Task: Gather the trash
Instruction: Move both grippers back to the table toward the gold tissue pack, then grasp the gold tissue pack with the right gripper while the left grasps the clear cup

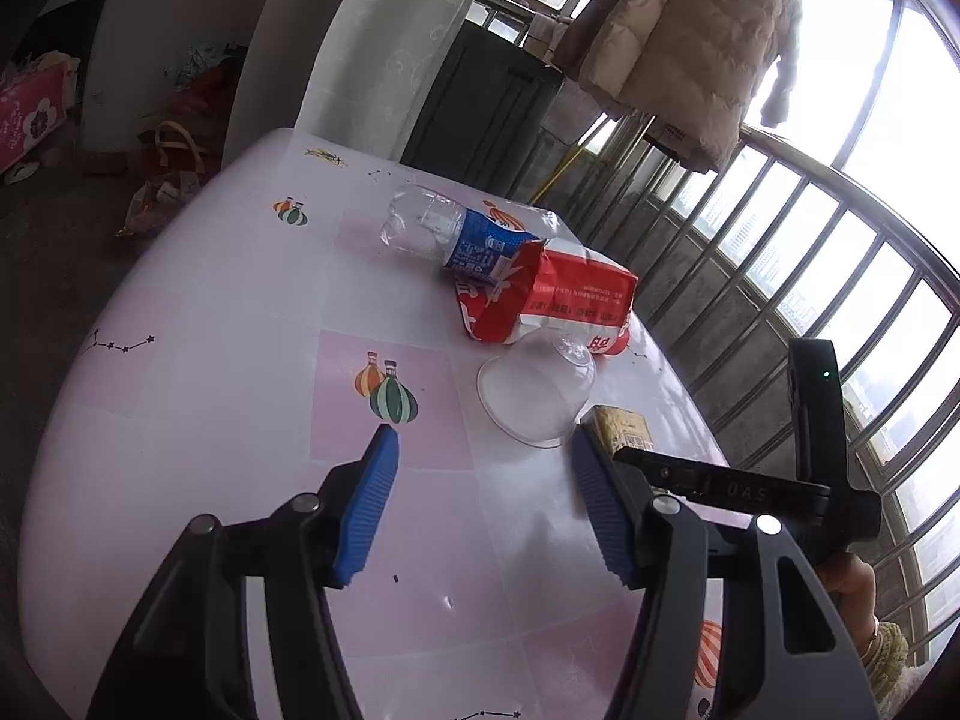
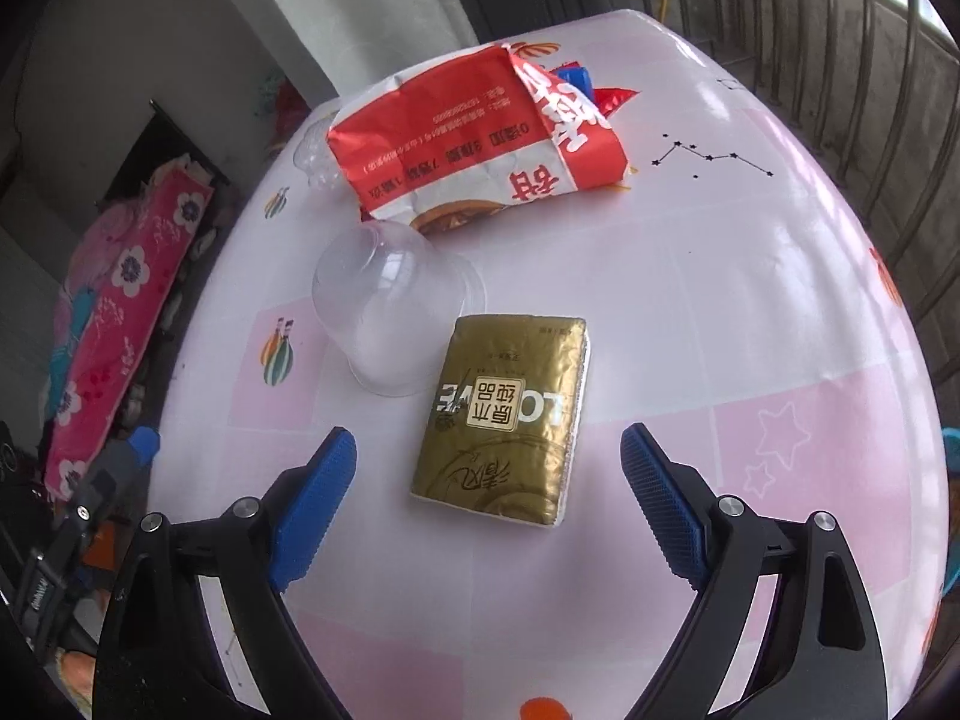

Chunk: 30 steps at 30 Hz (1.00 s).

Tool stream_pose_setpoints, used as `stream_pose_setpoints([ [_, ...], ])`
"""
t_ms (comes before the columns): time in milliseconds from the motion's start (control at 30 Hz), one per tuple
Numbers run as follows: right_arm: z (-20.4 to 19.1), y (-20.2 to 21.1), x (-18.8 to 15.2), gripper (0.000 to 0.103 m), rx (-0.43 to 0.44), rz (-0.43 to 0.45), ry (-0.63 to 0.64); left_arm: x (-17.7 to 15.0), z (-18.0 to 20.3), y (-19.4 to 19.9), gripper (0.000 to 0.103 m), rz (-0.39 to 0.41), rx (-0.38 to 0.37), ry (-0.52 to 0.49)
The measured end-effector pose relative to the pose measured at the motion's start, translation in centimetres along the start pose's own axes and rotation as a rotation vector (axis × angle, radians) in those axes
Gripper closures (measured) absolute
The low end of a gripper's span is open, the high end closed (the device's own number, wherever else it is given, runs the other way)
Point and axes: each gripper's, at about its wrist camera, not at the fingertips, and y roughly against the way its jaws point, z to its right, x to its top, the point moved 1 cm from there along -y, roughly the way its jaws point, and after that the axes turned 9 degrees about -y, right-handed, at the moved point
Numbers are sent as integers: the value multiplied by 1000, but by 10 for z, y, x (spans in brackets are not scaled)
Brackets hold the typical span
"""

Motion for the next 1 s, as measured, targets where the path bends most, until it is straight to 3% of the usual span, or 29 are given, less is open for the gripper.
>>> stream_pose_setpoints([
  [167,9,-2,-2,41,-13,-3,22,9,2,-10,44,-15,-13,-20],
  [233,23,3,1,48,4,-4,-14,14,7,-18,38,-27,-29,-39],
  [400,64,20,10,49,-19,42,-99,28,25,-45,23,-71,-57,-101],
  [567,94,36,13,49,-27,72,-151,46,46,-79,17,-85,-54,-181],
  [667,99,39,15,48,-24,86,-156,53,56,-104,17,-103,-30,-228],
  [867,96,44,25,34,-7,114,-110,55,65,-139,17,-138,2,-266],
  [1000,91,39,34,31,7,112,-84,55,62,-144,31,-136,16,-252],
])
